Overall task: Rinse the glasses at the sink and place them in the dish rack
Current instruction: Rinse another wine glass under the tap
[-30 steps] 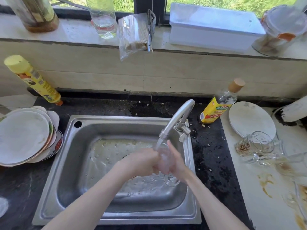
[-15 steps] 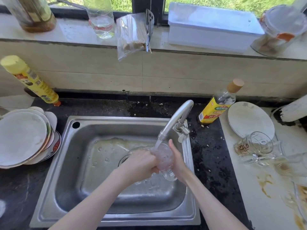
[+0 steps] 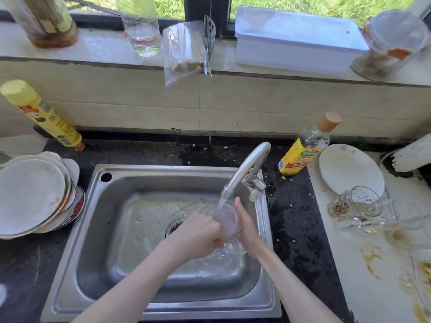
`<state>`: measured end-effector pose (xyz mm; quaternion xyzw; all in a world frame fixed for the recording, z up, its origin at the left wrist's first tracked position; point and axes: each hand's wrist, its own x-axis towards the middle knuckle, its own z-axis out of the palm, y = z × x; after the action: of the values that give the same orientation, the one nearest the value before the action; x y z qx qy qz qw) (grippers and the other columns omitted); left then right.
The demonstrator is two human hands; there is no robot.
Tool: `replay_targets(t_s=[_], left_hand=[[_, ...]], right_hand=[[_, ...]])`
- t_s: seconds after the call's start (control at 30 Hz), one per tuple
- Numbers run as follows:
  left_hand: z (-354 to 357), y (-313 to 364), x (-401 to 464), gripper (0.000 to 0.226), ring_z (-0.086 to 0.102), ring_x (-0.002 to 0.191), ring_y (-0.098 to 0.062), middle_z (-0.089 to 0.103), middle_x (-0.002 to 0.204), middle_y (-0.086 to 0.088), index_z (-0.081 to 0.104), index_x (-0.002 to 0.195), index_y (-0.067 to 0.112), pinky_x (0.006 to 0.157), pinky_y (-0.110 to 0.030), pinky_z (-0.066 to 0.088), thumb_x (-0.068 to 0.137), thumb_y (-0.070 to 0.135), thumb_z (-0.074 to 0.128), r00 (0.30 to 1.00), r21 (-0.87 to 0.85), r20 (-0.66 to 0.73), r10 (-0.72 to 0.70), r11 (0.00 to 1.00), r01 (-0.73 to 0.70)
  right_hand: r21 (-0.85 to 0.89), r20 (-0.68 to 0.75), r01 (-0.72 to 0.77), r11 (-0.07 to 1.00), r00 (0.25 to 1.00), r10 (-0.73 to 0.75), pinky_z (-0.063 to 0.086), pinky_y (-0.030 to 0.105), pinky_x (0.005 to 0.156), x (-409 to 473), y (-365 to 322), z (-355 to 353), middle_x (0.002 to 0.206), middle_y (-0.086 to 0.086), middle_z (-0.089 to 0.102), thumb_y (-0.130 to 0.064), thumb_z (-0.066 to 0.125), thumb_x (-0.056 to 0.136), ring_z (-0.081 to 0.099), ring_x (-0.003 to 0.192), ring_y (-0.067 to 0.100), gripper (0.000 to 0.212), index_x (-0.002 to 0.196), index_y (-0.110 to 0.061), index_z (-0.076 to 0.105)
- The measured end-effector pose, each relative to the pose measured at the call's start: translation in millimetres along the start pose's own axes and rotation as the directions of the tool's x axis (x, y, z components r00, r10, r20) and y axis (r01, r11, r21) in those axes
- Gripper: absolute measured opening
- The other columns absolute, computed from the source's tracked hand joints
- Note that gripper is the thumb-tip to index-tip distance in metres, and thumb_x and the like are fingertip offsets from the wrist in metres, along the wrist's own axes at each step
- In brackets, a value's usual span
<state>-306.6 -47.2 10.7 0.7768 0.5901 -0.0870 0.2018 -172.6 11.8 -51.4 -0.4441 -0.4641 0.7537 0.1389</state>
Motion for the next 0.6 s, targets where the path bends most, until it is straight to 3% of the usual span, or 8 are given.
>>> replay_targets(t_s=[0.1, 0.2, 0.27, 0.37, 0.47, 0.5, 0.53, 0.6], left_hand=[[-1, 3, -2, 0.010, 0.059, 0.094, -0.024, 0.063, 0.101, -0.001, 0.058, 0.091, 0.019, 0.070, -0.032, 0.040, 0.085, 0.027, 0.058, 0.977, -0.189, -0.155, -0.145, 0.975, 0.115], [-4, 8, -3, 0.013, 0.057, 0.094, -0.020, 0.061, 0.095, 0.003, 0.054, 0.086, 0.020, 0.068, -0.028, 0.036, 0.085, 0.032, 0.060, 0.962, -0.300, -0.210, -0.173, 0.948, 0.105], [-9, 6, -5, 0.004, 0.056, 0.093, -0.017, 0.060, 0.093, 0.006, 0.060, 0.089, 0.025, 0.072, -0.029, 0.041, 0.086, 0.027, 0.061, 0.989, -0.348, -0.142, -0.047, 0.937, -0.005], [-12, -1, -5, 0.012, 0.056, 0.091, -0.024, 0.064, 0.096, -0.005, 0.064, 0.097, 0.019, 0.066, -0.029, 0.036, 0.087, 0.020, 0.057, 0.996, -0.141, 0.013, 0.085, 0.987, -0.082], [-8, -3, -4, 0.012, 0.059, 0.089, -0.027, 0.067, 0.095, -0.005, 0.066, 0.094, 0.016, 0.069, -0.033, 0.040, 0.086, 0.022, 0.059, 0.999, -0.128, -0.008, 0.050, 0.990, -0.050], [-7, -3, -4, 0.009, 0.059, 0.090, -0.025, 0.066, 0.096, -0.003, 0.065, 0.091, 0.018, 0.070, -0.032, 0.041, 0.085, 0.022, 0.061, 0.997, -0.184, -0.067, 0.029, 0.982, -0.041], [-6, -3, -6, 0.006, 0.058, 0.091, -0.023, 0.064, 0.097, -0.001, 0.061, 0.087, 0.018, 0.071, -0.032, 0.041, 0.083, 0.022, 0.063, 0.989, -0.246, -0.147, 0.006, 0.968, -0.043], [-1, -4, -7, 0.018, 0.054, 0.092, -0.019, 0.059, 0.094, 0.002, 0.048, 0.081, 0.019, 0.075, -0.030, 0.038, 0.081, 0.024, 0.065, 0.956, -0.310, -0.288, -0.056, 0.950, -0.038]], right_hand=[[0.016, -0.054, 0.067, 0.998, 0.996, -0.067, 0.042, 0.044, 0.100, -3, 5, 6, 0.111, 0.012, 0.068, -0.071, 0.028, 0.087, 0.061, 0.111, 0.025, 0.075, 0.109, -0.013, 0.069], [-0.057, -0.134, 0.092, 0.994, 0.986, -0.099, 0.043, 0.058, 0.096, 0, 11, 7, 0.114, 0.023, 0.061, -0.084, 0.040, 0.073, 0.055, 0.113, 0.040, 0.091, 0.114, -0.005, 0.060], [-0.007, -0.116, 0.023, 1.000, 0.993, -0.024, 0.049, 0.050, 0.092, -3, 7, 5, 0.115, 0.021, 0.063, -0.087, 0.041, 0.067, 0.061, 0.110, 0.032, 0.099, 0.116, -0.003, 0.061], [0.060, -0.045, -0.076, 0.995, 0.996, 0.079, 0.051, 0.042, 0.082, -1, 1, -3, 0.102, 0.019, 0.070, -0.079, 0.036, 0.075, 0.068, 0.086, 0.028, 0.085, 0.108, -0.008, 0.069], [0.080, 0.094, -0.137, 0.987, 0.987, 0.130, 0.044, 0.023, 0.043, 0, -3, -3, 0.067, 0.003, 0.067, -0.070, 0.017, 0.087, 0.058, 0.047, 0.014, 0.080, 0.094, -0.015, 0.074], [0.088, 0.089, -0.135, 0.987, 0.988, 0.127, 0.041, 0.020, 0.040, -1, -4, -3, 0.062, 0.001, 0.066, -0.067, 0.013, 0.089, 0.056, 0.045, 0.012, 0.080, 0.087, -0.015, 0.074], [0.095, 0.085, -0.113, 0.989, 0.991, 0.105, 0.044, 0.020, 0.045, -1, -4, -3, 0.062, 0.001, 0.067, -0.065, 0.013, 0.090, 0.059, 0.049, 0.012, 0.079, 0.087, -0.015, 0.073], [0.054, 0.044, -0.010, 0.999, 0.999, 0.008, 0.054, 0.036, 0.075, -3, -6, 1, 0.086, 0.007, 0.073, -0.070, 0.020, 0.088, 0.068, 0.082, 0.022, 0.073, 0.101, -0.019, 0.071]])
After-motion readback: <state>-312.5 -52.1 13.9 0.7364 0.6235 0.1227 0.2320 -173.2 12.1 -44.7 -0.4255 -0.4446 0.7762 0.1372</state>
